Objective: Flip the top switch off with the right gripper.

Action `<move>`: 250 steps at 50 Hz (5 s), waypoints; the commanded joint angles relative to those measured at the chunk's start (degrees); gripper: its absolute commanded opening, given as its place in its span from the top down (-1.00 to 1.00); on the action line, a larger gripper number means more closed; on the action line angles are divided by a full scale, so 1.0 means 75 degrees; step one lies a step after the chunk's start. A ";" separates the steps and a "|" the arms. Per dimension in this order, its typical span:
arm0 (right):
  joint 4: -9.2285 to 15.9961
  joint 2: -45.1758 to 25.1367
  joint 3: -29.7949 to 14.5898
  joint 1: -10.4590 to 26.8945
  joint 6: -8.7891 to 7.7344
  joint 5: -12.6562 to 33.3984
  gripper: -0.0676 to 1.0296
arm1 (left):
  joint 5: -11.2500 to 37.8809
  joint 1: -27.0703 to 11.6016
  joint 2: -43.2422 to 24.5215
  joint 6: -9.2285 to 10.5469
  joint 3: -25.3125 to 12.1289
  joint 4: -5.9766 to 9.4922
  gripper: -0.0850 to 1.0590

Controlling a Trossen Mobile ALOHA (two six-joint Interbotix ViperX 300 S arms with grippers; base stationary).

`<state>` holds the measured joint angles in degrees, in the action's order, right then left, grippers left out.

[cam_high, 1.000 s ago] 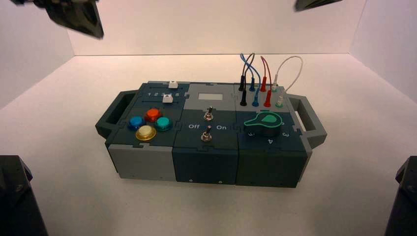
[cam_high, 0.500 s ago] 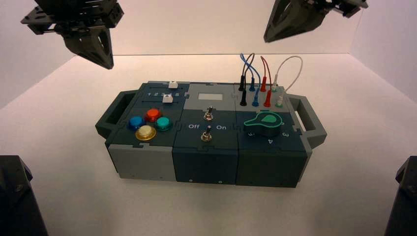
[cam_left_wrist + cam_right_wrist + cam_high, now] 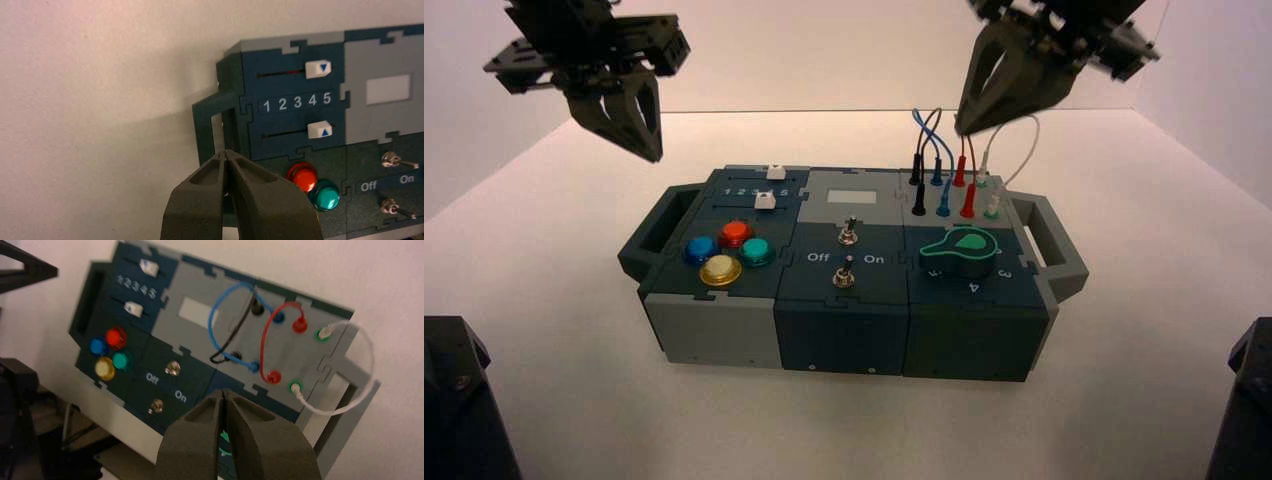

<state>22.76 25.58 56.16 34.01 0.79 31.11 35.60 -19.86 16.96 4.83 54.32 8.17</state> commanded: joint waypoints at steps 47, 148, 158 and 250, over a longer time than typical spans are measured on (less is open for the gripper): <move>0.0363 -0.1934 -0.0797 0.1137 0.0586 0.0117 0.92 | -0.0527 -0.0621 -0.2496 0.0316 -0.0164 -0.0082 0.91; 0.0281 -0.3926 -0.2062 0.1477 0.2109 0.0082 0.92 | -0.0914 -0.0621 -0.2812 0.0176 -0.0105 -0.0094 0.91; 0.0281 -0.4020 -0.2156 0.1477 0.2121 0.0094 0.92 | -0.0914 -0.0621 -0.2812 0.0164 -0.0105 -0.0094 0.91; 0.0363 -0.3727 -0.2391 0.1617 0.2484 0.0551 0.92 | -0.0832 -0.0621 -0.2871 0.0105 -0.0164 -0.0094 0.91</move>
<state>25.05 -3.96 40.43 45.35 18.81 35.42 29.97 -24.17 -2.46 7.56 52.82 7.91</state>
